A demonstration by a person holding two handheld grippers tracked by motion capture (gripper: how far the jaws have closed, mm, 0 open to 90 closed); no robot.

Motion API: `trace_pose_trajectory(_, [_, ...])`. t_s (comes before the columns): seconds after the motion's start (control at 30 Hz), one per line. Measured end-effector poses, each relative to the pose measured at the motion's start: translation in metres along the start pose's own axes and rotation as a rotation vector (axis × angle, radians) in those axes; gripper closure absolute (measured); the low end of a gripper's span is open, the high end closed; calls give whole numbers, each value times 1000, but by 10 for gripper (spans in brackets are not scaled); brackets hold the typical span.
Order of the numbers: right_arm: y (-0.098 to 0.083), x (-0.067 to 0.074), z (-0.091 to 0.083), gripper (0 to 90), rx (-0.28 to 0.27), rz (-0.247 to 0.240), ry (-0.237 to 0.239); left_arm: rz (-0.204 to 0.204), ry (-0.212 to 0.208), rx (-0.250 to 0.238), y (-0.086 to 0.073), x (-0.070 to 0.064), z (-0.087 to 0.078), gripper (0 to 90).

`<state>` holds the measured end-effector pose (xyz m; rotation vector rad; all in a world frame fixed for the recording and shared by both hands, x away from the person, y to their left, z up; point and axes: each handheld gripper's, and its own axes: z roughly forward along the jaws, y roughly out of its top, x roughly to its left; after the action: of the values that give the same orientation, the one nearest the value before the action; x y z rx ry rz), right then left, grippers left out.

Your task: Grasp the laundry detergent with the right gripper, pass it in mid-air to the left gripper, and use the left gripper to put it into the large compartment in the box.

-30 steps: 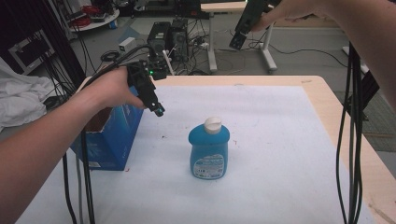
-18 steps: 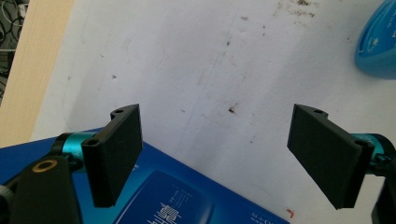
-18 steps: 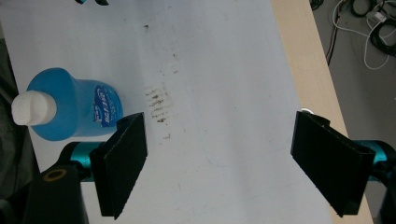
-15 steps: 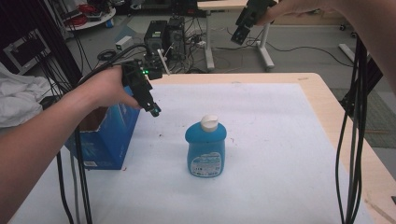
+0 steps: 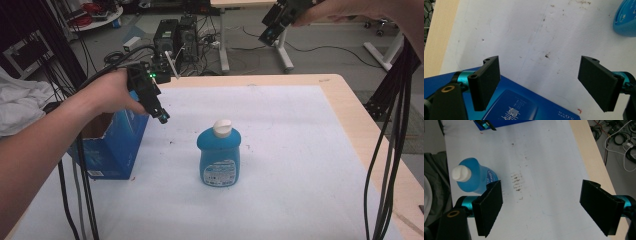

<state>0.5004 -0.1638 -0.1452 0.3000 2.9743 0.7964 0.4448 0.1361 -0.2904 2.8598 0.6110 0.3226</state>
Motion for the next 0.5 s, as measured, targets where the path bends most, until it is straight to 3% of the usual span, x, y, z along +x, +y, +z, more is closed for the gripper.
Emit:
trace_pose_trajectory(0.33, [-20,17,1,182,-58,-26,19,8,2,1,-2,-1,-1,182])
trace_pose_trajectory(0.5, [-32,31,7,182,-89,-66,50,1,4,-6,-4,-1,-1,182])
